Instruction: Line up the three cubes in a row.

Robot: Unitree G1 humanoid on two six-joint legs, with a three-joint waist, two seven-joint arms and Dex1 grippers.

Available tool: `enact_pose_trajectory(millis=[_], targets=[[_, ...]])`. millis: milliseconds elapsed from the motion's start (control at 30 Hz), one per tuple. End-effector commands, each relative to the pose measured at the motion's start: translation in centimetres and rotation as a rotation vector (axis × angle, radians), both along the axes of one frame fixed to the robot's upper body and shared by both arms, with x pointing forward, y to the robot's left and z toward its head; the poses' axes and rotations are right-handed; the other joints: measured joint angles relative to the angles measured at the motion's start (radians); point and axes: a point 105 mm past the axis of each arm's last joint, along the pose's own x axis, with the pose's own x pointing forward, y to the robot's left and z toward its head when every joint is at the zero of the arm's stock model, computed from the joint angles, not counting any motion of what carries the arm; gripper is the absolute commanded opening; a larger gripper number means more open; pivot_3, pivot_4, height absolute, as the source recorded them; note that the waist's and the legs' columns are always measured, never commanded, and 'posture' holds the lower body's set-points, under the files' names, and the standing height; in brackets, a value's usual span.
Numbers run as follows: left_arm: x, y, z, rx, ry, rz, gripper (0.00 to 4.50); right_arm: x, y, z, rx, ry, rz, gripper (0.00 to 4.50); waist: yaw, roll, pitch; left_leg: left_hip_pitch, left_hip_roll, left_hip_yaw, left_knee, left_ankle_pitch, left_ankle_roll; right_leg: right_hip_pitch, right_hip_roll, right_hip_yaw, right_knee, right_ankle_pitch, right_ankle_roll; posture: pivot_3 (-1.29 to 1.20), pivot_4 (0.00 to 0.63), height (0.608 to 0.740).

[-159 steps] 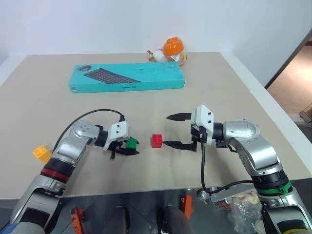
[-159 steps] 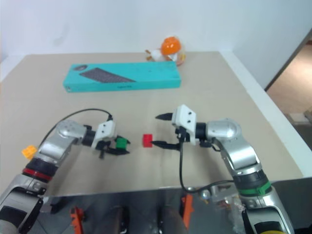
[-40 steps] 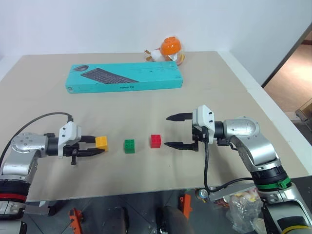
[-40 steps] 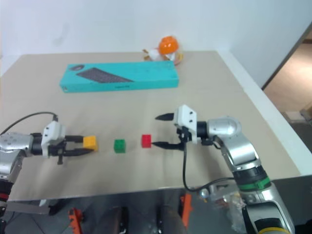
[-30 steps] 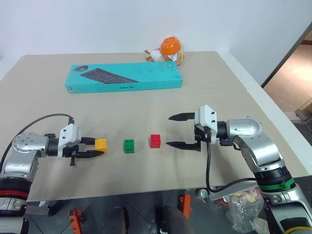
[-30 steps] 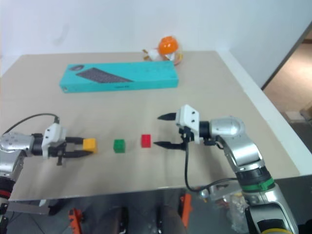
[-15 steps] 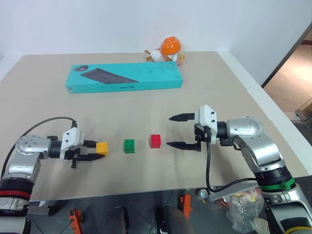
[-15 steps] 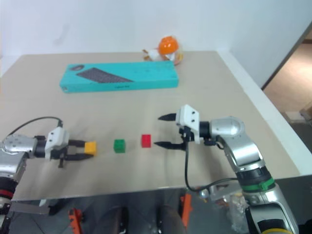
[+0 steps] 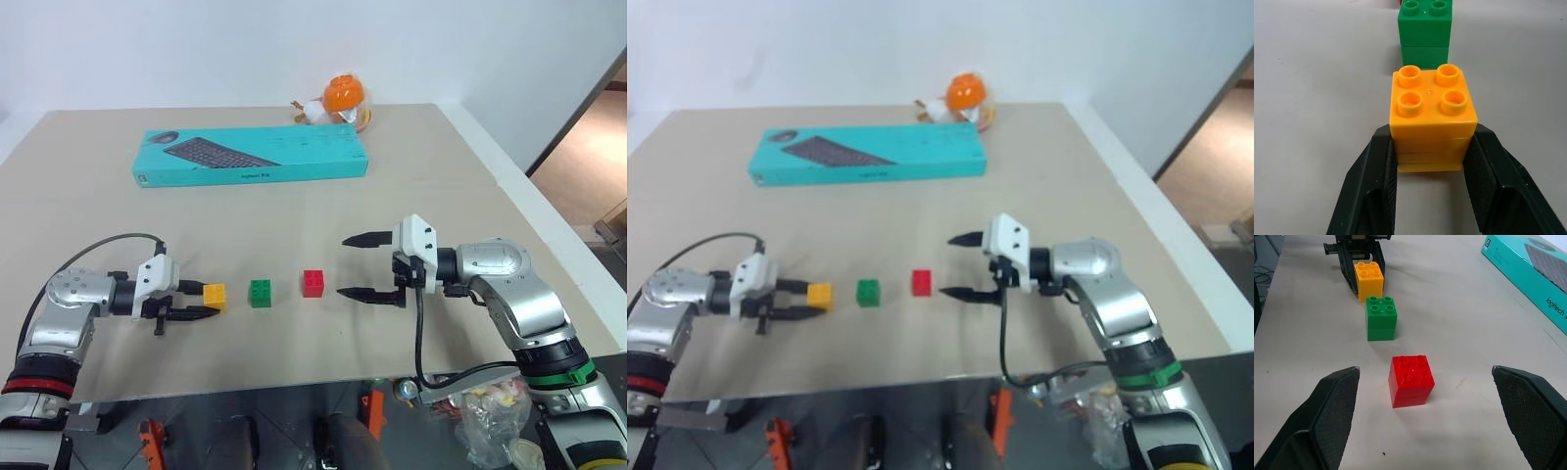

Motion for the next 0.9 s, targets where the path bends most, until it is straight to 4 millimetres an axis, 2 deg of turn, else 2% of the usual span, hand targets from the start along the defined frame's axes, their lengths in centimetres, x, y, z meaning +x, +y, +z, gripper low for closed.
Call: enact_pose_trajectory(millis=[33,233,267,400,600,767,900], targets=[[-0.2,0.0,-0.1,0.043,0.001,-0.039,2.34,-0.2,-0.2,1.4,0.015,-0.060,-0.002,4.50,0.000,0.000,0.000,0.000,0.000,0.000,0.000,0.000,0.000,0.000,0.000,0.000,0.000,0.000,0.000,0.00,0.150,0.740],[0.2,0.6,1.0,0.053,-0.023,-0.017,4.34,-0.3,-0.1,1.4,0.041,-0.047,-0.007,4.50,0.000,0.000,0.000,0.000,0.000,0.000,0.000,0.000,0.000,0.000,0.000,0.000,0.000,0.000,0.000,0.00,0.150,0.740],[0.2,0.8,1.4,0.044,-0.023,0.001,4.45,-0.3,-0.2,1.5,0.058,-0.042,-0.013,4.50,0.000,0.000,0.000,0.000,0.000,0.000,0.000,0.000,0.000,0.000,0.000,0.000,0.000,0.000,0.000,0.00,0.150,0.740],[0.1,1.9,3.2,-0.015,-0.005,0.092,4.45,-0.2,-0.6,2.1,0.114,-0.033,-0.050,4.50,-0.001,0.000,0.000,0.000,0.001,0.000,0.000,0.000,0.000,0.000,0.001,0.000,0.000,0.000,0.000,0.00,0.150,0.740],[-0.6,3.8,6.0,-0.129,0.043,0.271,4.45,0.0,-2.6,2.6,0.147,-0.023,-0.116,4.50,-0.002,0.000,0.000,0.001,0.001,-0.002,0.000,0.000,0.000,0.000,0.000,0.001,0.000,0.000,0.000,0.00,0.150,0.740],[2.0,5.9,7.8,-0.213,-0.106,0.523,4.45,1.5,-5.0,2.9,0.204,-0.060,-0.245,4.50,-0.001,0.000,0.000,0.001,0.001,-0.002,0.000,0.000,0.000,0.000,0.000,0.001,0.000,-0.001,-0.002,0.00,0.150,0.740],[4.2,6.1,7.4,-0.237,-0.198,0.689,4.45,2.6,-6.3,2.4,0.224,-0.086,-0.329,4.50,0.001,0.000,0.000,0.002,-0.001,-0.001,0.000,0.001,0.001,0.002,-0.002,0.001,0.000,0.000,0.000,0.00,0.150,0.740]])
